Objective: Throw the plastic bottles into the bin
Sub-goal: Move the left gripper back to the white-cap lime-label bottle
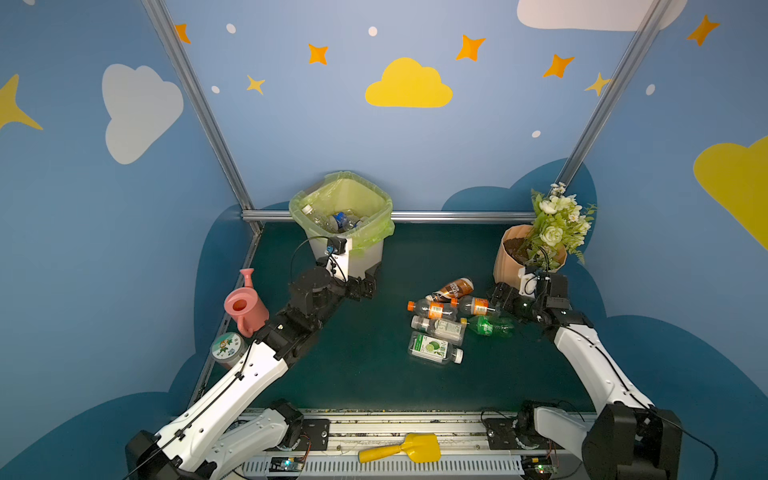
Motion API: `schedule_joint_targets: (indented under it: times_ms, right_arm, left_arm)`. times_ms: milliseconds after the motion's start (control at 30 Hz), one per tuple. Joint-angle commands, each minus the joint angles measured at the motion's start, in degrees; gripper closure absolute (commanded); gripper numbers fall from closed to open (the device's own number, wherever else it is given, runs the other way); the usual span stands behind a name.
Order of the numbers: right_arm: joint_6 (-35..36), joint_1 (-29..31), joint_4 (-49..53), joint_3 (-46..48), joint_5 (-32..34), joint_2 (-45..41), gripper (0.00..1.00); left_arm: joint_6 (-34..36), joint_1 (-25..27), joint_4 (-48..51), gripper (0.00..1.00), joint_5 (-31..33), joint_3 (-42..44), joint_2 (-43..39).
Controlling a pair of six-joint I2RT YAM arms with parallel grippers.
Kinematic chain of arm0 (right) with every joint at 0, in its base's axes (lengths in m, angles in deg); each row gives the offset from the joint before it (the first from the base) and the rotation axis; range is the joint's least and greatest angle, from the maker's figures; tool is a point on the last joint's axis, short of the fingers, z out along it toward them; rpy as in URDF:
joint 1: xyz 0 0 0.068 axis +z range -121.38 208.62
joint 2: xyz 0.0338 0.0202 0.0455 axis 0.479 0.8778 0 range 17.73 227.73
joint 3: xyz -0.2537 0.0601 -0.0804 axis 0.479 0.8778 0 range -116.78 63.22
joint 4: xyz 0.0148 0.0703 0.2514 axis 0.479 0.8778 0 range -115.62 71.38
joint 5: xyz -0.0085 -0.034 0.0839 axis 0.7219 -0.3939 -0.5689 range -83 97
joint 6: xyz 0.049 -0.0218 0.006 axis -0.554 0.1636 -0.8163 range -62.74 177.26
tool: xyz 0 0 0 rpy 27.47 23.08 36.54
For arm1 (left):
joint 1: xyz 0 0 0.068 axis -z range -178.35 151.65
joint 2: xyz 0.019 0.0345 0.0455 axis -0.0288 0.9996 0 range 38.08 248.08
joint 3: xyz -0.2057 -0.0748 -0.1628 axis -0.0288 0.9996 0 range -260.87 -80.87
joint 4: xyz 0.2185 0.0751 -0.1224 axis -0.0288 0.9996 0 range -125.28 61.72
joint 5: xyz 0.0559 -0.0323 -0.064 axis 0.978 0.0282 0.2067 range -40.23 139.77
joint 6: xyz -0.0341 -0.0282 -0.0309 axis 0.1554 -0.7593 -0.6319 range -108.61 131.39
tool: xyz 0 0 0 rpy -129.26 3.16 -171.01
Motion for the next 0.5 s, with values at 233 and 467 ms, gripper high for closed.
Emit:
schedule_joint_targets:
  times_ms: [233, 467]
  right_arm:
    - [-1.2, 0.3, 1.6, -2.5, 3.8, -0.3, 0.04]
    - [-1.2, 0.2, 2.0, -2.3, 4.4, -0.7, 0.03]
  left_arm:
    - [15.1, 15.8, 7.6, 0.00, -6.1, 0.4, 11.2]
    - [21.1, 22.0, 13.4, 0.00, -12.7, -4.9, 23.6]
